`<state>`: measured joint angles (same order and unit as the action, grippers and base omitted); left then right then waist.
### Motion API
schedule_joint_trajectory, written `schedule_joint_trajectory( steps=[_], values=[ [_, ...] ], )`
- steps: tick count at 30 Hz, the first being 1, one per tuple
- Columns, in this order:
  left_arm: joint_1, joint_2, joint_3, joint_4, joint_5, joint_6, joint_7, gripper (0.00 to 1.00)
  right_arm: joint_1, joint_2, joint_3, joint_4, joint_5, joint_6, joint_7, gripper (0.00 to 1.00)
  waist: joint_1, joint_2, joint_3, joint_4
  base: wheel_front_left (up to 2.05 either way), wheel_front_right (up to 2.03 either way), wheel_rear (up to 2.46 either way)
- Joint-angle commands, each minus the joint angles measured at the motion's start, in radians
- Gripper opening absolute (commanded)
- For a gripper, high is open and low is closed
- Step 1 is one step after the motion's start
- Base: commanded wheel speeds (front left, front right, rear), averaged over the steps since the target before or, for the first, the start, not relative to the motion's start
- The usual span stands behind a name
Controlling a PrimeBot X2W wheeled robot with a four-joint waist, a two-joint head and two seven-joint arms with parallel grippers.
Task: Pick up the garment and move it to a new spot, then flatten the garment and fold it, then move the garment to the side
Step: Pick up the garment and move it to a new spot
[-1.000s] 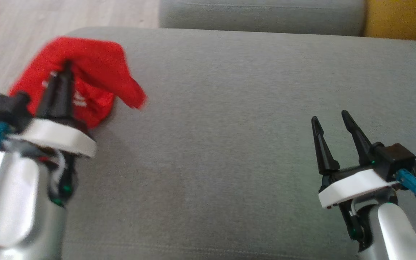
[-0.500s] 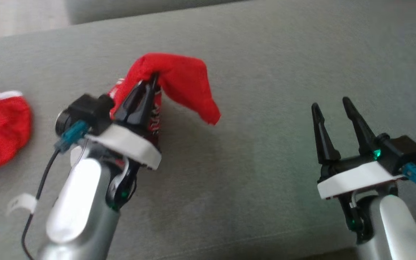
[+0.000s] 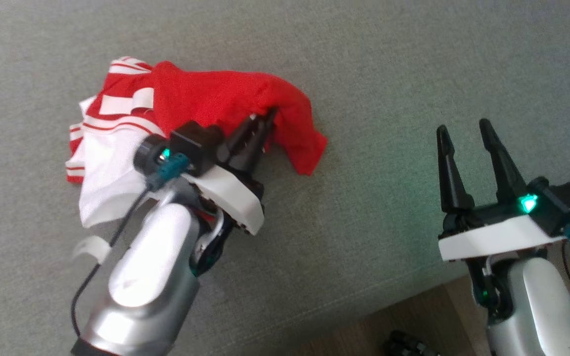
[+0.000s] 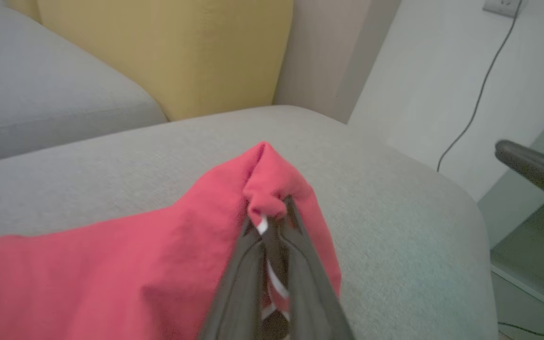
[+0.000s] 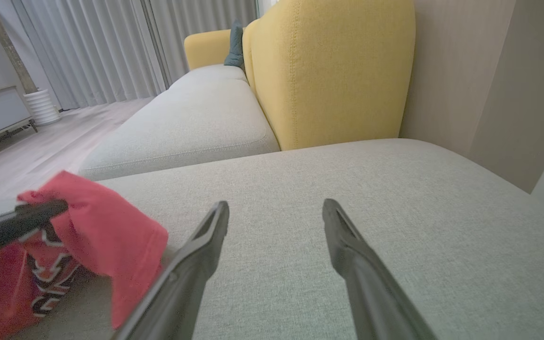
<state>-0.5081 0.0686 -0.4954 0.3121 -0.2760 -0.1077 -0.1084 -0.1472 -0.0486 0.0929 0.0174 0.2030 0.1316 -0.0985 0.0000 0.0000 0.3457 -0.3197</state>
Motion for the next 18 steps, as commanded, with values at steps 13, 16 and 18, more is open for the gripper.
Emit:
schedule_joint_trajectory(
  steps=[13,16,18],
  values=[
    [-0.003,0.01,-0.089,0.03,0.002,-0.015,-0.078,1.0,-0.049,-0.002,0.023,0.02,-0.002,-0.001,-0.026,1.0,0.0,0.0,-0.024,0.041,0.0,0.0,0.0],
    [0.023,0.021,-0.076,0.009,-0.001,0.003,-0.102,1.0,-0.045,-0.002,0.02,0.023,-0.011,-0.001,-0.017,1.0,0.0,0.0,-0.061,0.072,0.0,0.0,0.0],
    [0.056,0.03,-0.041,-0.011,-0.025,0.029,-0.118,1.0,-0.035,-0.002,0.012,0.024,-0.023,-0.001,-0.003,1.0,0.0,0.0,-0.098,0.111,0.0,0.0,0.0]
  ],
)
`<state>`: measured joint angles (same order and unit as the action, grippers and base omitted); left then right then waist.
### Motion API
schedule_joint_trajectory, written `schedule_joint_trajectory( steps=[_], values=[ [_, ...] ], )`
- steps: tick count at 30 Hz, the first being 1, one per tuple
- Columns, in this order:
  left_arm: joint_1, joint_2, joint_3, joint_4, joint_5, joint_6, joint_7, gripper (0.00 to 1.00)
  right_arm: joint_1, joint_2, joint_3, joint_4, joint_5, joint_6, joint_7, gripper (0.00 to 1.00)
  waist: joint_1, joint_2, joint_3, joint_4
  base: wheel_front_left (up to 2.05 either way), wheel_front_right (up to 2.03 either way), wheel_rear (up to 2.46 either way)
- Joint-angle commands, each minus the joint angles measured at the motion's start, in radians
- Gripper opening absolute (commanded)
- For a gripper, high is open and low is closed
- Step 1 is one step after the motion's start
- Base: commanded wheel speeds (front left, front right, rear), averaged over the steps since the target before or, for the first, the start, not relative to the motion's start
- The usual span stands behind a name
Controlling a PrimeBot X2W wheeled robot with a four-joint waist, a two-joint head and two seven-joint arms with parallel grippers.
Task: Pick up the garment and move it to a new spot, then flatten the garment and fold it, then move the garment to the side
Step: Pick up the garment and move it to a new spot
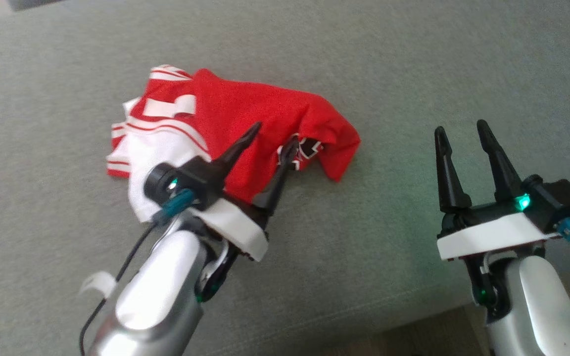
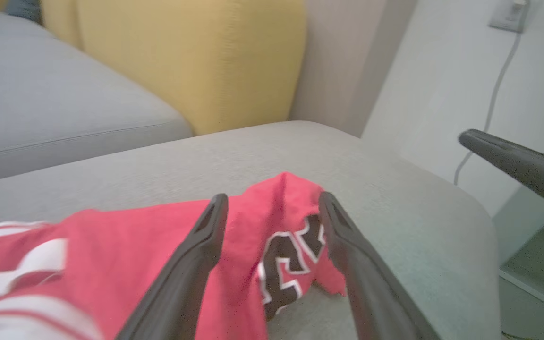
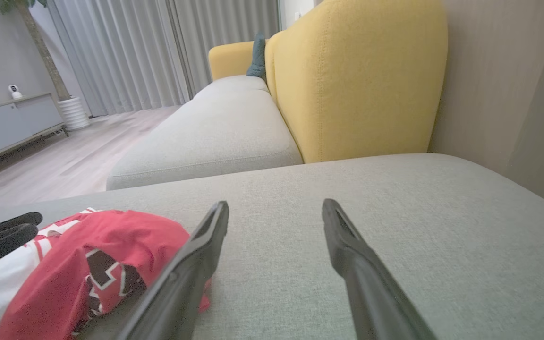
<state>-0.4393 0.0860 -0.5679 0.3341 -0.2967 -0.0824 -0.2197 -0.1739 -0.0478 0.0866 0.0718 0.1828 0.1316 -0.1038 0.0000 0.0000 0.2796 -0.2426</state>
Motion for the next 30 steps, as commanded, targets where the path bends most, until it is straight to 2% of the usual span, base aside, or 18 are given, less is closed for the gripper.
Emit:
schedule_joint_trajectory(
  steps=[1,9,15,21,30],
  values=[
    [-0.004,0.018,0.047,-0.038,-0.011,0.014,-0.011,1.0,-0.003,-0.002,0.015,-0.031,-0.007,-0.001,0.007,1.0,0.0,0.0,-0.045,0.049,0.0,0.0,0.0],
    [0.083,0.087,0.212,-0.085,-0.066,0.113,-0.036,1.0,0.021,-0.002,0.014,-0.042,-0.034,-0.001,0.051,1.0,0.0,0.0,-0.116,0.145,0.0,0.0,0.0],
    [0.17,0.15,0.324,-0.126,-0.084,0.156,-0.041,1.0,0.045,-0.002,0.006,-0.046,-0.049,-0.001,0.076,1.0,0.0,0.0,-0.155,0.194,0.0,0.0,0.0],
    [0.243,0.175,0.376,-0.168,-0.082,0.174,-0.042,1.0,0.061,-0.002,0.001,-0.047,-0.057,-0.001,0.09,1.0,0.0,0.0,-0.176,0.212,0.0,0.0,0.0],
    [0.342,0.175,0.392,-0.216,-0.061,0.175,-0.042,1.0,0.107,-0.002,-0.012,-0.038,-0.07,-0.001,0.109,1.0,0.0,0.0,-0.228,0.214,0.0,0.0,0.0]
  ],
)
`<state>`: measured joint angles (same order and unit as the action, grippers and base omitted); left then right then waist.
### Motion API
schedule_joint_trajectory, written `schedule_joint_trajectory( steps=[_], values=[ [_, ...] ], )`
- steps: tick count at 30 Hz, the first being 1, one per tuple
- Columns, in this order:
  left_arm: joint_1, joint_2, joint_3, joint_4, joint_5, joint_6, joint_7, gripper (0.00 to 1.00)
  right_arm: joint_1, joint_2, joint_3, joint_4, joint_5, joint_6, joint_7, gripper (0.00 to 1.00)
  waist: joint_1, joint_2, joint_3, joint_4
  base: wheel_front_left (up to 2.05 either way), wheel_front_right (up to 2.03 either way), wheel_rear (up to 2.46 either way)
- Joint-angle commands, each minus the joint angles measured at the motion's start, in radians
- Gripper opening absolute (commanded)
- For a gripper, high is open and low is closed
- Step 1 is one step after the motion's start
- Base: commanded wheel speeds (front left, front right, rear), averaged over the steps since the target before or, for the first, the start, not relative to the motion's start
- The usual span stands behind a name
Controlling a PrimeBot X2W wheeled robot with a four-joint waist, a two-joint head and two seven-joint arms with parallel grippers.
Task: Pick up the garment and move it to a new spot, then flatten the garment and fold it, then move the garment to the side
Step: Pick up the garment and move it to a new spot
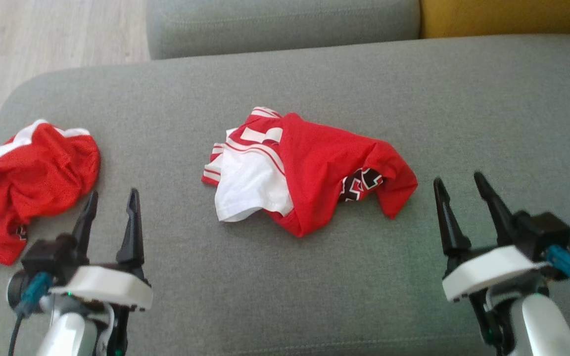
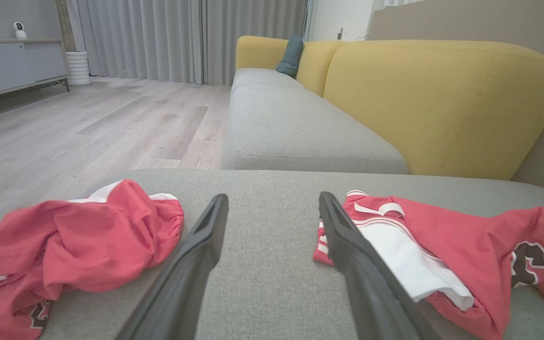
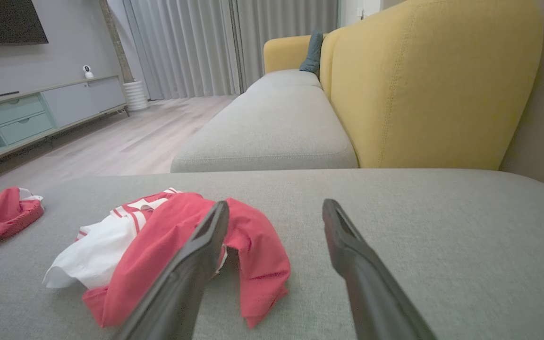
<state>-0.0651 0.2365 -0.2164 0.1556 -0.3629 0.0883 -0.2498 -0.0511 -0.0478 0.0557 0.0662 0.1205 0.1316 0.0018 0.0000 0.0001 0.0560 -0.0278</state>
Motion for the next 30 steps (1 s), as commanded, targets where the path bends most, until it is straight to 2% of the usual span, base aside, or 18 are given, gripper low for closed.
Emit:
schedule_joint_trajectory(
  steps=[1,12,30],
  values=[
    [-0.024,0.024,0.041,-0.04,0.007,0.005,-0.012,1.0,-0.011,-0.002,0.017,-0.033,-0.007,-0.001,0.005,1.0,0.0,-0.0001,-0.01,-0.001,0.0,0.0,0.0],
    [0.031,0.025,0.033,-0.051,0.015,0.015,-0.012,1.0,0.03,-0.004,0.006,-0.05,-0.01,-0.001,0.029,1.0,0.0,-0.0001,-0.053,0.001,0.0,0.0,0.0],
    [0.022,0.027,0.016,-0.048,0.011,0.023,-0.011,1.0,0.032,-0.004,0.005,-0.061,-0.003,-0.001,0.037,1.0,0.0,-0.0001,-0.053,0.003,0.0,0.0,0.0]
  ],
)
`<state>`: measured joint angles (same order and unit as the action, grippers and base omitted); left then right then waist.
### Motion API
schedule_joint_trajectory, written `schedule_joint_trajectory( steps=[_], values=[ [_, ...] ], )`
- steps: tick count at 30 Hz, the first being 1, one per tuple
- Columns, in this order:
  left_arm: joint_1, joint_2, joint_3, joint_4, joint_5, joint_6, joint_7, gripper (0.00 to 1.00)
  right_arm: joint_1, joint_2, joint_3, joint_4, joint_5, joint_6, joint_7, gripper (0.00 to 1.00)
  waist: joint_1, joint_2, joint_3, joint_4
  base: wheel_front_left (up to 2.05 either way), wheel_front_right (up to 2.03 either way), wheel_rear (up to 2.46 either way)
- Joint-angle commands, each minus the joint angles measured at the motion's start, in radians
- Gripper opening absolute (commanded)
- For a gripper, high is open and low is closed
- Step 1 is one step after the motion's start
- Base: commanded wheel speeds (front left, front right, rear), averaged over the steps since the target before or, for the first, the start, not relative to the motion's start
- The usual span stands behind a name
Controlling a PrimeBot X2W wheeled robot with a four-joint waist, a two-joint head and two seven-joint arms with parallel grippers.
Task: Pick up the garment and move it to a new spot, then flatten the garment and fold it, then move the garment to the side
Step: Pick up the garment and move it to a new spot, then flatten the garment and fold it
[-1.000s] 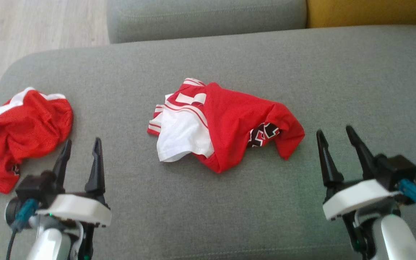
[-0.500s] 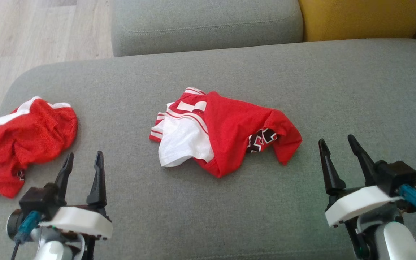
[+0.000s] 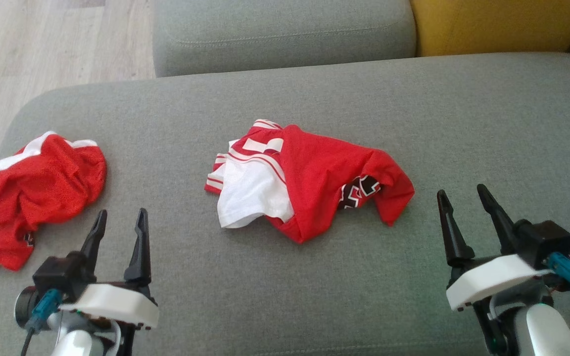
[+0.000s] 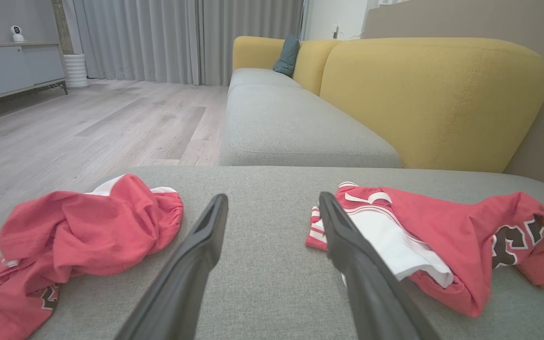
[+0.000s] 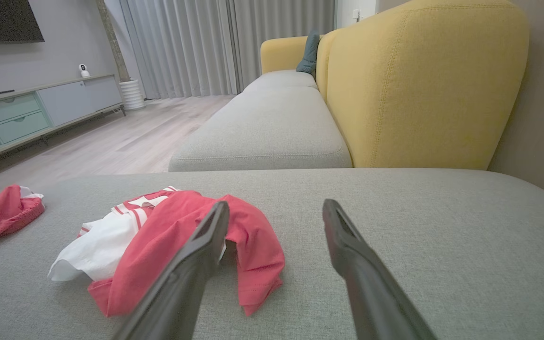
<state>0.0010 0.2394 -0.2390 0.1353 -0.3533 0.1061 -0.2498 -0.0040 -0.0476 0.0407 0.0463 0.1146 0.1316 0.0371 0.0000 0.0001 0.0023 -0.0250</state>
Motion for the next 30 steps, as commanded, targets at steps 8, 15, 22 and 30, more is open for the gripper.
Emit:
schedule_joint_trajectory(
  steps=[8,15,22,30],
  values=[
    [-0.054,0.024,0.033,-0.028,0.004,0.008,-0.011,1.0,-0.015,-0.004,0.018,-0.044,0.002,-0.001,0.005,1.0,0.0,-0.0001,0.009,0.002,0.0,0.0,0.0],
    [-0.089,0.024,0.03,-0.033,0.007,0.001,-0.011,1.0,-0.025,-0.007,0.02,-0.017,-0.005,-0.001,0.013,1.0,0.0,-0.0001,0.053,0.012,0.0,0.0,0.0],
    [-0.15,0.013,0.023,-0.044,0.018,-0.013,-0.012,1.0,-0.071,-0.012,0.045,0.102,-0.014,-0.001,0.021,1.0,0.0,-0.0001,0.133,0.04,0.0,0.0,0.0],
    [-0.217,-0.013,0.028,-0.044,0.039,-0.04,-0.012,1.0,-0.175,-0.008,0.056,0.252,-0.025,-0.001,0.011,1.0,0.0,-0.0001,0.211,0.073,0.0,0.0,0.0]
  ],
)
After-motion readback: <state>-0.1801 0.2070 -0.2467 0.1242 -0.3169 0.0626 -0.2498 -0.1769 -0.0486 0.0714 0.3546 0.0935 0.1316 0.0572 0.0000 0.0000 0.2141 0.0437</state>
